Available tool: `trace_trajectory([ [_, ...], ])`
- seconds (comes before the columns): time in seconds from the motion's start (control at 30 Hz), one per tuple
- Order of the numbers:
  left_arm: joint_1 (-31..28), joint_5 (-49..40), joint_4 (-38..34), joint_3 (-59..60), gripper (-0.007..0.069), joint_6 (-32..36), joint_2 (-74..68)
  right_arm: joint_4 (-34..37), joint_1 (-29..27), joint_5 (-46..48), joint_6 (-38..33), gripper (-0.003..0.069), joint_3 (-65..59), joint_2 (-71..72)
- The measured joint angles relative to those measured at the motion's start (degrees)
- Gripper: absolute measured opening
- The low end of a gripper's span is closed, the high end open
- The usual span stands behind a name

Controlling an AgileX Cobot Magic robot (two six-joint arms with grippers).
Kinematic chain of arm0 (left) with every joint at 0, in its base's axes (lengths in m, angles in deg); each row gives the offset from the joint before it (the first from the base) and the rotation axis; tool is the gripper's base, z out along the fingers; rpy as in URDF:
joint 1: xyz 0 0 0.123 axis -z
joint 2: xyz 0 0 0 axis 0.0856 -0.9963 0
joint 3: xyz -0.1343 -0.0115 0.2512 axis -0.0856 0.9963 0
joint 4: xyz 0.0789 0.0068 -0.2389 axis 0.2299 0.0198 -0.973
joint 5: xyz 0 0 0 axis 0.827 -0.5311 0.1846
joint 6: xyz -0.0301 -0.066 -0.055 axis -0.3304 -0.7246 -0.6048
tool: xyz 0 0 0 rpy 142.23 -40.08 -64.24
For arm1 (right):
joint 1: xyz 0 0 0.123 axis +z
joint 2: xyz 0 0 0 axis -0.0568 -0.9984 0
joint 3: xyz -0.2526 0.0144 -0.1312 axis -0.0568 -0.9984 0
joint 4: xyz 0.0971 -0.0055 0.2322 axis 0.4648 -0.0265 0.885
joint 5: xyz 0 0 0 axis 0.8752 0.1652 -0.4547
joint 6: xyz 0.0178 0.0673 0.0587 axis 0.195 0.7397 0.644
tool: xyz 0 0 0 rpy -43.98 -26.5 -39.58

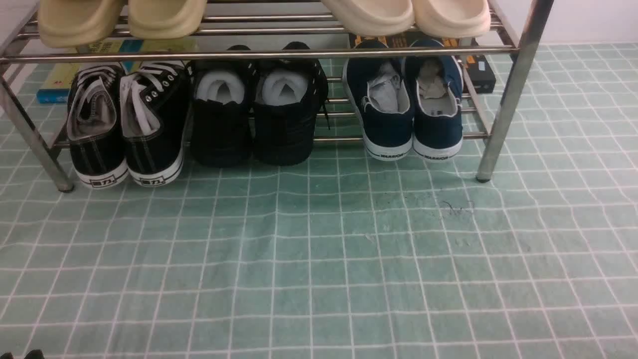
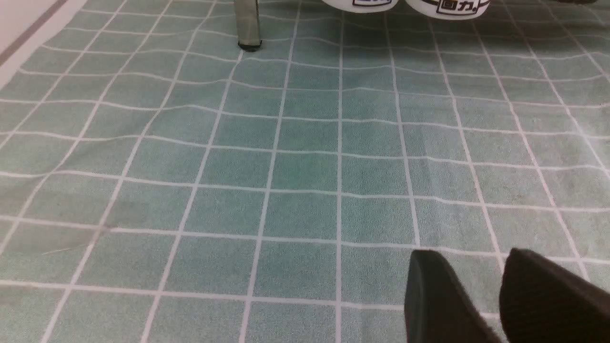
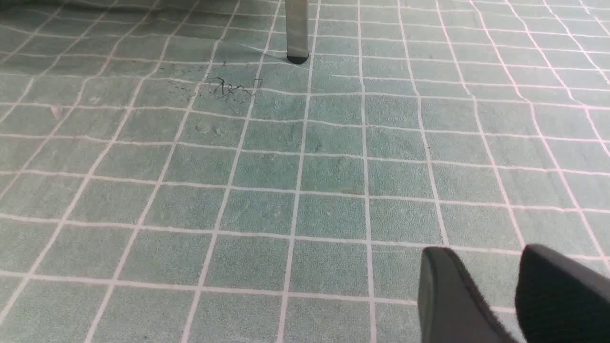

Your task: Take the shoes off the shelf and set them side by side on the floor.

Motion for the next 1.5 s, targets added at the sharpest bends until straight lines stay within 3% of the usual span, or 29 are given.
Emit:
trace_trajectory([
  [1.03,0.0,0.0,0.0,0.0,0.0242,0.0,0.0,0.3,0.0,0.0,0.1,0.0241,0.0,0.0],
  [1.13,0.0,0.0,0.0,0.0,0.0242,0.0,0.0,8.8,0.0,-0.3,5.4,0.0241,0.0,0.0],
  [1.33,0.0,0.0,0.0,0.0,0.0242,0.0,0.0,35.1,0.0,0.2,19.3,0.0241,-0.6,0.0],
  [1.5,0.0,0.0,0.0,0.0,0.0242,0.0,0.0,43.2,0.0,-0.3,20.5,0.0241,-0.6,0.0],
])
